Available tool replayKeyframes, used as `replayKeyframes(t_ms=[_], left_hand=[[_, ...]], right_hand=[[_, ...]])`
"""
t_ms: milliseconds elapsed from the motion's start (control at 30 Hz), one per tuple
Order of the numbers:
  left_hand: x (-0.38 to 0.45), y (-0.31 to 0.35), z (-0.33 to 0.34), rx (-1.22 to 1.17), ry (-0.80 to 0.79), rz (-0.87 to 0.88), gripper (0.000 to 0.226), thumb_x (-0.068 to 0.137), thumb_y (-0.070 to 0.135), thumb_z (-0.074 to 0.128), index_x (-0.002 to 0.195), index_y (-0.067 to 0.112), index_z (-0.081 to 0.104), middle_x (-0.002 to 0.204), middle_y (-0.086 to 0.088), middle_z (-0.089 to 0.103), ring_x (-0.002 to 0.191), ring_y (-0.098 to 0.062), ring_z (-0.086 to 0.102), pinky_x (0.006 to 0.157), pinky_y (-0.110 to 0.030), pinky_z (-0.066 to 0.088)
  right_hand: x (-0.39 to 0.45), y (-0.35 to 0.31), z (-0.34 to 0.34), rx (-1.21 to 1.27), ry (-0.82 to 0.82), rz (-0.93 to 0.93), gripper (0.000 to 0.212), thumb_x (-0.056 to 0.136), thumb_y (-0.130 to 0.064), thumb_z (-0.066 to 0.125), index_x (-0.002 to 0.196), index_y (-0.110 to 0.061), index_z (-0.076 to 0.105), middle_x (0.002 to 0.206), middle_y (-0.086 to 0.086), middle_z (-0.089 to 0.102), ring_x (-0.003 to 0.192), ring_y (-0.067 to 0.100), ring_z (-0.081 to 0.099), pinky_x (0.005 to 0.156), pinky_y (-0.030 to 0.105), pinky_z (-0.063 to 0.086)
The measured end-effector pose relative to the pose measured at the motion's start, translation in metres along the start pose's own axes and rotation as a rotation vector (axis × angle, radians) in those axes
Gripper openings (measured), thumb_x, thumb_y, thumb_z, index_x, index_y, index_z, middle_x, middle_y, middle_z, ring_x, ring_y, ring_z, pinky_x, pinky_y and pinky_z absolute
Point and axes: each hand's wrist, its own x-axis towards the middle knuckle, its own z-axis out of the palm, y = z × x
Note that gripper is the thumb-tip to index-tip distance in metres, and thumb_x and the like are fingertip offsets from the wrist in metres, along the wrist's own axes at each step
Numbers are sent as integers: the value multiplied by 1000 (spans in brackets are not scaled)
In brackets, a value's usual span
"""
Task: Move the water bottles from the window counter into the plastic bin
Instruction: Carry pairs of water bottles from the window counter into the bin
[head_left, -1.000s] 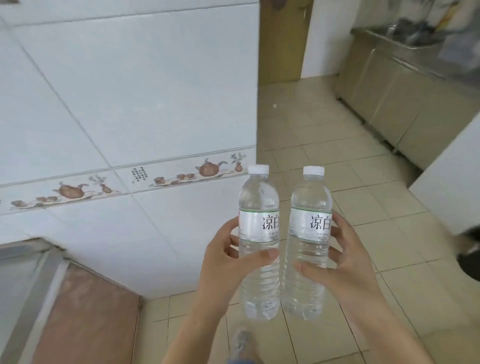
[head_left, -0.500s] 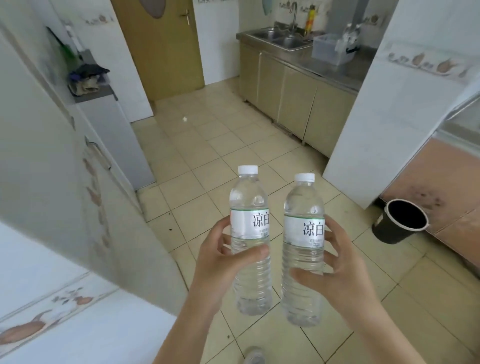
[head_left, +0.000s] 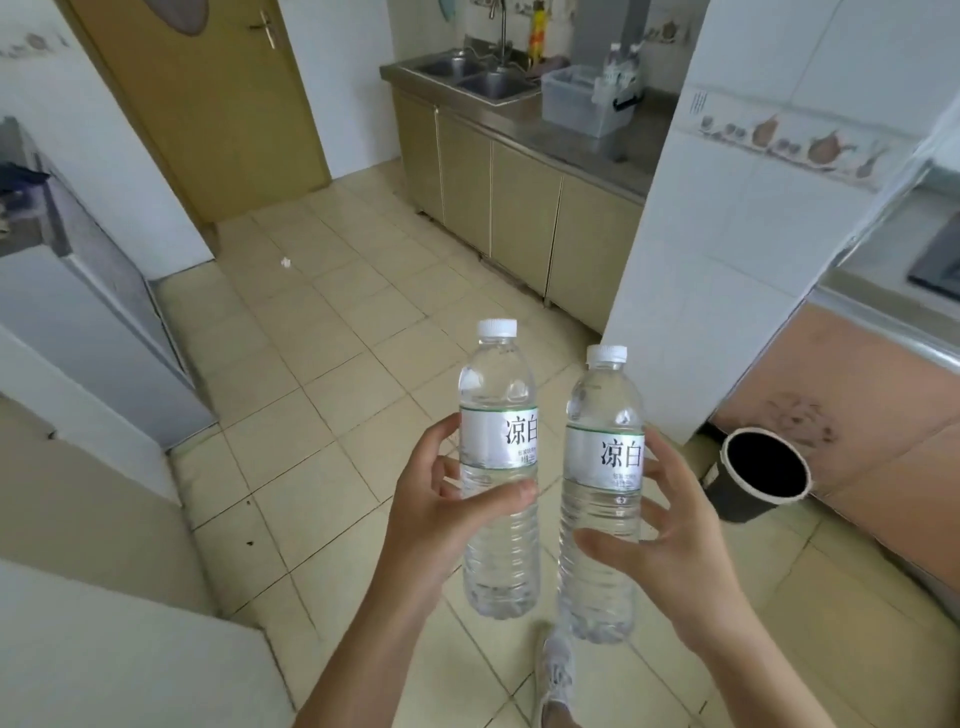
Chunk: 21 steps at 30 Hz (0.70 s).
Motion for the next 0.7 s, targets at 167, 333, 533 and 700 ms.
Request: replayKeyframes(t_ms=[167,333,533,700], left_hand=[[82,28,45,-10,15,13,78,41,45,90,113,56,59,97,-14,68,68,-3,60,61,-20,48],[164,51,71,-18,35,5,81,39,45,90,114,55,59,89,-7,68,62,0,59,54,-13,45],[280,69,89,15,38,-14,81,38,49,91,111,60,57,96,-9,72,67,-2,61,60,-20,47],[388,92,97,31,8,-37,74,37,51,90,101,67,56,93,-5,73,65,-1,60,64,-25,47]], right_hand=[[101,-11,-31,-6,-44,-8,100,35,-36,88,123,-59,45,109,-29,59,101,0,65,74,31,54],[192,-18,-43,-6,-74,-4,99,37,-33,88,122,-60,46,114,-27,58,101,0,64,75,33,55],[310,-19,-38,-23,-73,-18,99,37,-35,88,122,-61,45,118,-24,58,101,2,65,72,31,56],[416,-26,-30,-46,-44,-21,96,50,-12,92,118,-63,46,113,-26,59,103,2,65,77,38,56]])
